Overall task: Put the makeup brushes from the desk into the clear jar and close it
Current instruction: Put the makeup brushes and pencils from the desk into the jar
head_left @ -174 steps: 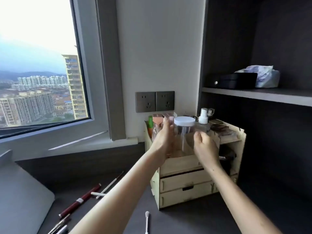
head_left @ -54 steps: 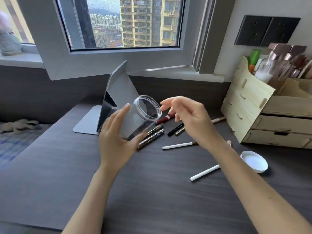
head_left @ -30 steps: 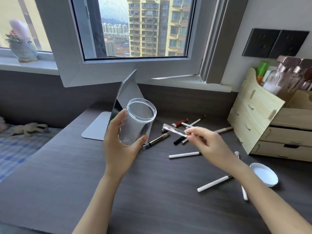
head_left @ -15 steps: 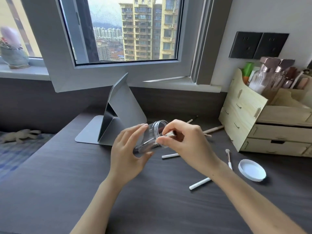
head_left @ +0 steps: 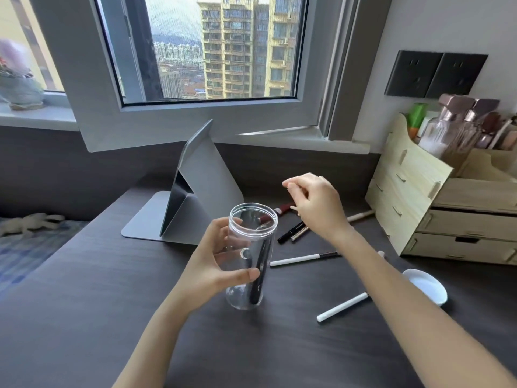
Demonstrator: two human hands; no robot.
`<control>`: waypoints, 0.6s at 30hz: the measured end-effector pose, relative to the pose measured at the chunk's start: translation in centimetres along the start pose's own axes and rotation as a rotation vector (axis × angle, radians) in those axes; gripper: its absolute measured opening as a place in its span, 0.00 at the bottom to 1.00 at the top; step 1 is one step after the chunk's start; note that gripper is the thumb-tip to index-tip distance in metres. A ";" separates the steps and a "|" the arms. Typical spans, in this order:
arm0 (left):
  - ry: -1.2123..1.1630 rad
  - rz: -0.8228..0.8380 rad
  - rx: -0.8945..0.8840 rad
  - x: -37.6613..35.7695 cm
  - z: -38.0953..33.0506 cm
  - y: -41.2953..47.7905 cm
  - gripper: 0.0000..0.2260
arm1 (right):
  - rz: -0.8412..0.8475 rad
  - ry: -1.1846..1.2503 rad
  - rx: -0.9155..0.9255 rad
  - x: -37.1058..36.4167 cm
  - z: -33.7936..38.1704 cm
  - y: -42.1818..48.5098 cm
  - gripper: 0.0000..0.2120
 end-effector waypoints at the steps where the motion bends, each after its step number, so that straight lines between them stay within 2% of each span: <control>1: -0.005 0.018 0.017 0.2 0.1 0.0 0.33 | 0.077 -0.109 -0.017 -1.1 -1.6 0.8 0.12; 6: -0.085 0.123 0.060 1.2 0.2 0.2 0.37 | 0.485 -0.560 0.154 -6.5 -5.7 3.3 0.15; 10: -0.438 0.025 -0.005 3.0 -0.2 0.5 0.38 | 0.666 -0.889 0.291 -9.2 -6.2 4.4 0.15; 12: -0.566 -0.065 -0.006 3.8 -0.1 0.7 0.35 | 0.696 -0.942 0.333 -10.1 -6.6 4.6 0.13; 15: -0.629 -0.189 0.039 4.5 0.5 0.9 0.32 | 0.682 -0.904 0.346 -10.3 -6.8 4.7 0.11; 17: -0.608 -0.229 0.053 4.4 0.8 0.8 0.26 | 0.573 -0.790 0.277 -9.3 -6.5 5.0 0.09; 18: -0.595 -0.235 0.050 4.3 0.7 0.8 0.21 | 0.449 -0.673 0.228 -8.4 -6.1 5.4 0.08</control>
Point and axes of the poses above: each hand's wrist, its own y-axis towards the middle knuckle, its own x-axis out of the back of the hand, z = x × y, the point moved 4 cm from there along y, towards the middle knuckle, and after that the axes turned 5 degrees about x, right-handed, at the moved point
